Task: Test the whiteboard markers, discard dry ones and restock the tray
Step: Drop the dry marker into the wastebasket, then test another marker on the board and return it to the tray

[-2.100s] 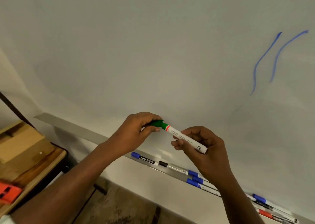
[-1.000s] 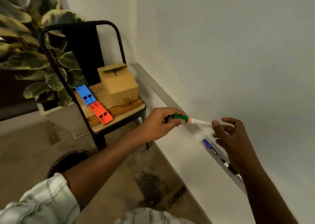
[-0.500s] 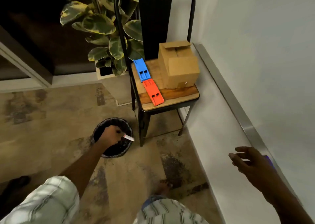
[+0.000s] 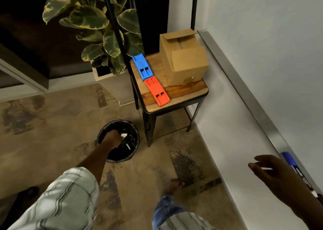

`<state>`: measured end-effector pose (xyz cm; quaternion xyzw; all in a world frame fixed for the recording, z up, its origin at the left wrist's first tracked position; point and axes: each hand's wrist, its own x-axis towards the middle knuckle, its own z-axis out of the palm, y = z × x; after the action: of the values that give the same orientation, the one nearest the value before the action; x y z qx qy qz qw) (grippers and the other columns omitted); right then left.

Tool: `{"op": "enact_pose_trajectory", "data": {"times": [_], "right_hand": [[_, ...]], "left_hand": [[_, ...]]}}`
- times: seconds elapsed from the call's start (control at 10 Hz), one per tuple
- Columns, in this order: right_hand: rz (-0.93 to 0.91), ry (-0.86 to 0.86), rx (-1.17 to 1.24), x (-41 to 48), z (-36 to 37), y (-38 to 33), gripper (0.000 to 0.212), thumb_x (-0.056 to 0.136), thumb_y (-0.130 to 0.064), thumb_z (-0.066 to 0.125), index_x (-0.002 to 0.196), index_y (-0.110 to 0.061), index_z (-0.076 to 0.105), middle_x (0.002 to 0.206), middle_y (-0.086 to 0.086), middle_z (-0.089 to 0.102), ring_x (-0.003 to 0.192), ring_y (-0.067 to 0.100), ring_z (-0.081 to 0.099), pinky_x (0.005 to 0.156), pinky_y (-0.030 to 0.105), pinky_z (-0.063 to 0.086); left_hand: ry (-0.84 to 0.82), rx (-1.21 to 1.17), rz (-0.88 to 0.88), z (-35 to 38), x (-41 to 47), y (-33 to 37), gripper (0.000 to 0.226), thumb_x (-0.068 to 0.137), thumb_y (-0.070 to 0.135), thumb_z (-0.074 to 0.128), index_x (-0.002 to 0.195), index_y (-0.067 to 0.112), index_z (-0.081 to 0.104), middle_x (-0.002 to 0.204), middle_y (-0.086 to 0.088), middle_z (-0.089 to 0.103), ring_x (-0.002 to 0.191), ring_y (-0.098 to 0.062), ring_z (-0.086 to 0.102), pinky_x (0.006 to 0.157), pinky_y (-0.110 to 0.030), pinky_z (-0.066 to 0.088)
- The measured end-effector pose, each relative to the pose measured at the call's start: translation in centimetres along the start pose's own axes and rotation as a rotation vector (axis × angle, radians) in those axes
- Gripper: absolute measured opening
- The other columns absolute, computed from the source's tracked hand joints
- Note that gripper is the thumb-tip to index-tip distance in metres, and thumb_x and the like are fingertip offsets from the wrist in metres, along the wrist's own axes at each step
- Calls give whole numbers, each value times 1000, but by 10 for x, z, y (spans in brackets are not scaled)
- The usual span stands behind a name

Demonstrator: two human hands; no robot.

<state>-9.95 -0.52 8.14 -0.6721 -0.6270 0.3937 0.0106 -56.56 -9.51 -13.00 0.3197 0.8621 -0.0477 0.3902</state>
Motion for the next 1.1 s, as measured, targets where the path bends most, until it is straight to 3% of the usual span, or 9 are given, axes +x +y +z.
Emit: {"op": "enact_pose_trajectory", "data": {"times": [0.1,0.2,0.4,0.5,0.6,0.7,0.9,1.0,1.1], "right_hand": [[17,21,-32,-3,-2,17,69,56,-66,53,109,-21,57,95,-3,66,81,11,62,65,24,46],[58,90,-2,-5,-5,41,55,66,-60,59,106,-23,58,91,-8,65,81,10,62,65,25,46],[118,398,-52,-7,-9,114,26,85,-22,69,107,-9,64,95,6,68,85,26,66,80,37,53],[203,581,-123,-18,-18,150,25,86,-7,63,111,-3,64,104,17,68,93,35,64,84,38,50],[333,613,-232,-33,-31,186,29,86,-1,54,113,-4,63,103,16,67,92,32,63,77,31,49],[422,594,-297,-41,-40,217,29,86,-2,54,113,-6,61,105,15,67,96,33,62,81,35,50],[420,530,-360,-51,-46,258,23,74,3,56,90,-9,68,83,15,71,78,37,65,70,37,50],[397,478,-418,-54,-48,266,19,56,9,69,68,-6,67,67,15,68,62,38,63,56,38,51],[388,457,-428,-55,-52,270,20,59,4,72,73,-10,70,74,12,69,72,35,64,65,37,49]], "left_hand": [[-145,-96,49,24,-6,24,15,93,23,55,88,10,57,79,-12,61,66,-25,56,57,-29,44],[-180,-8,95,48,-10,54,12,86,27,60,84,20,52,84,-4,57,78,-23,57,72,-30,50],[-483,11,351,108,24,114,28,75,27,75,57,24,53,67,0,55,64,-17,61,63,-24,46],[-445,66,578,136,33,145,36,56,56,72,57,21,62,67,1,54,58,-15,53,70,-34,45],[-490,114,716,150,-3,203,24,82,32,56,60,23,57,63,-3,53,60,-16,50,62,-41,42],[-359,213,859,127,-98,259,22,86,20,57,64,17,53,64,-5,52,61,-18,51,58,-33,39],[-309,471,1006,134,-178,320,12,88,34,56,79,26,57,79,-2,64,70,-18,63,64,-34,51],[-290,492,1099,134,-219,340,5,90,31,55,89,30,61,86,8,61,79,-12,60,68,-21,47],[-248,433,1152,137,-254,361,16,91,33,56,103,24,63,93,10,59,86,-7,57,79,-21,46]]}}
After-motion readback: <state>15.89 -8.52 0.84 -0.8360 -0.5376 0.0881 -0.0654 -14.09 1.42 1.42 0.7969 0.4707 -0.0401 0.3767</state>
